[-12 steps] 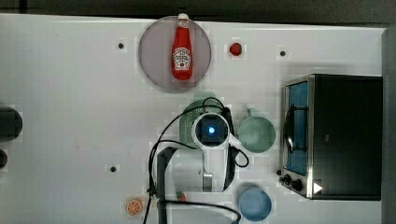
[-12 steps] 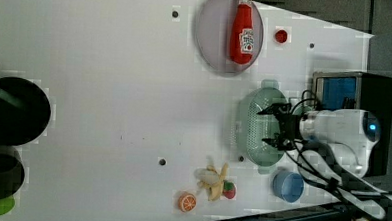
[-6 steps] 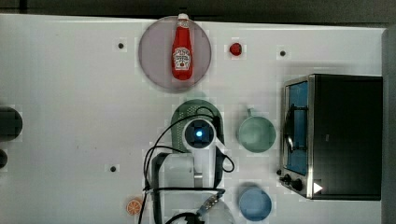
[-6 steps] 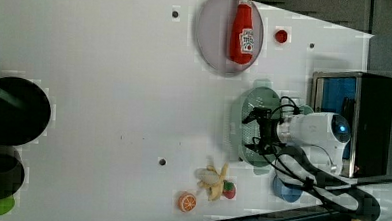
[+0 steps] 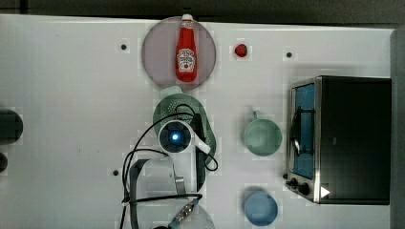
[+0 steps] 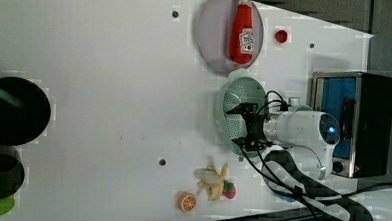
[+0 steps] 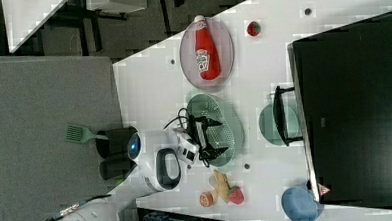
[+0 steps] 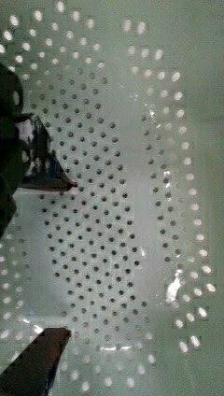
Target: Drag strainer right to left.
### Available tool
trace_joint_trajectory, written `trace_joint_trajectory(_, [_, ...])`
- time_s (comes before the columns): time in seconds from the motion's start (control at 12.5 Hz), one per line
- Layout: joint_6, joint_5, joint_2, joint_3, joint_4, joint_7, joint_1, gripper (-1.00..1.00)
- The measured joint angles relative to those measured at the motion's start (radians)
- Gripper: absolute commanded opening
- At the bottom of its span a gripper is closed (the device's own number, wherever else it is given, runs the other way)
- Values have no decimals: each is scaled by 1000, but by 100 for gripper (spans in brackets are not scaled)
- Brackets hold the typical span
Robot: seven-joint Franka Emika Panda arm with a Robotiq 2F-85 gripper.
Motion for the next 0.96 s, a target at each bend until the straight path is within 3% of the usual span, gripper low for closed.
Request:
trace_joint_trajectory(0.32, [7,7,9,21,6,145,52,100])
trace_joint_trajectory(0.64, [-8,31,29,13,27,265,150,100])
trace_joint_trajectory(0.96, [-21,42,75,30,109,312,214,100])
